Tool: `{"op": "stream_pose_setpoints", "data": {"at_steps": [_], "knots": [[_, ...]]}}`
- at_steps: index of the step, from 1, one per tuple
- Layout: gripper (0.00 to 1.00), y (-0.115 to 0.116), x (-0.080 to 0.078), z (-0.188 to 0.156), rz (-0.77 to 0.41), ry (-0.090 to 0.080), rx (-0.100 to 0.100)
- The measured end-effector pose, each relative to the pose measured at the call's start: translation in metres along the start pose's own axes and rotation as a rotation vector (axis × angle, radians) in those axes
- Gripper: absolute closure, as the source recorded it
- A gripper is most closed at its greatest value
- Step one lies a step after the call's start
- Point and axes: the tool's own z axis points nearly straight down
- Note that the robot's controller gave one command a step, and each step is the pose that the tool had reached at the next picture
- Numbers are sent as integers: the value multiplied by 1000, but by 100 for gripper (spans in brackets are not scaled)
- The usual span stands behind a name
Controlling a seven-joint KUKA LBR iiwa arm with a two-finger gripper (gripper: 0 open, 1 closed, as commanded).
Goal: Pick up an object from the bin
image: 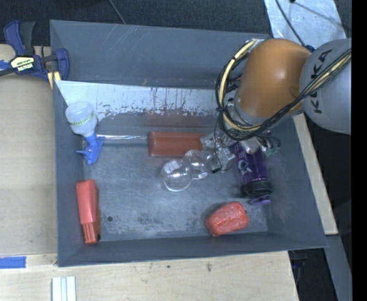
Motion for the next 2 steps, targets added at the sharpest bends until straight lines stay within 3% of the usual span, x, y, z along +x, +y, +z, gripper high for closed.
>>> {"op": "stream_pose_setpoints", "data": {"at_steps": [1, 2], "knots": [[100, 0, 0, 0, 1, 0, 0], [100, -13, 14, -157, -22, -6, 3]]}}
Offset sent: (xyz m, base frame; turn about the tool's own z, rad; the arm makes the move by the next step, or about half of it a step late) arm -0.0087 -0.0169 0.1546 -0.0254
